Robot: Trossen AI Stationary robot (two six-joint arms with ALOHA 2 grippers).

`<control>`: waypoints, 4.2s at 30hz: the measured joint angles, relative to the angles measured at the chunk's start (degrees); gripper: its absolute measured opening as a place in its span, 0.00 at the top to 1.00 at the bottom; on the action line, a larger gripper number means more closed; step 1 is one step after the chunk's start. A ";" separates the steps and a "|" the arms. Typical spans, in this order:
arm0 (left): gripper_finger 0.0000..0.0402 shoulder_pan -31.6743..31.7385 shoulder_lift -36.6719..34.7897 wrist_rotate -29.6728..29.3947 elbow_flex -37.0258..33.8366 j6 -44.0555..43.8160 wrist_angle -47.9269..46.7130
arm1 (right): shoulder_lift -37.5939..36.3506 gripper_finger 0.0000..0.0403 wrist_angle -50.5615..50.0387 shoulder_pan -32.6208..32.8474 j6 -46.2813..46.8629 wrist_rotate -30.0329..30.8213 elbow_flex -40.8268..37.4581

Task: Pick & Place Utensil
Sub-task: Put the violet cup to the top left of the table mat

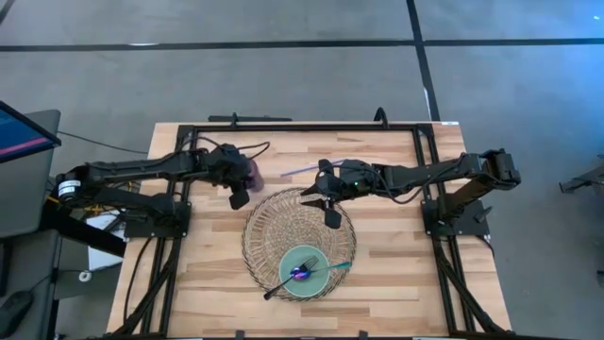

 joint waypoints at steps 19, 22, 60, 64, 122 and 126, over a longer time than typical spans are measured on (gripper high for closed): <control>0.94 -5.58 0.04 0.30 1.95 -2.49 4.08 | 0.01 0.70 0.29 0.00 0.00 0.00 0.00; 0.97 -9.47 0.09 0.26 4.80 -4.33 4.15 | 0.01 0.70 0.46 0.00 0.00 0.00 0.00; 0.91 -25.00 11.01 -4.66 7.67 -11.07 6.56 | 0.01 0.70 0.70 0.00 0.00 -0.02 -0.02; 0.90 -25.00 10.99 -4.66 7.70 -9.68 8.49 | 0.01 0.70 0.71 0.00 0.00 -0.02 -0.02; 0.86 -25.18 12.65 -4.68 15.19 -4.20 -13.55 | 0.01 0.70 0.46 -0.02 -0.02 -0.02 -0.02; 0.86 -25.18 13.54 -4.66 15.21 -4.20 -11.68 | 0.01 0.70 0.48 -0.02 -0.02 0.00 -0.02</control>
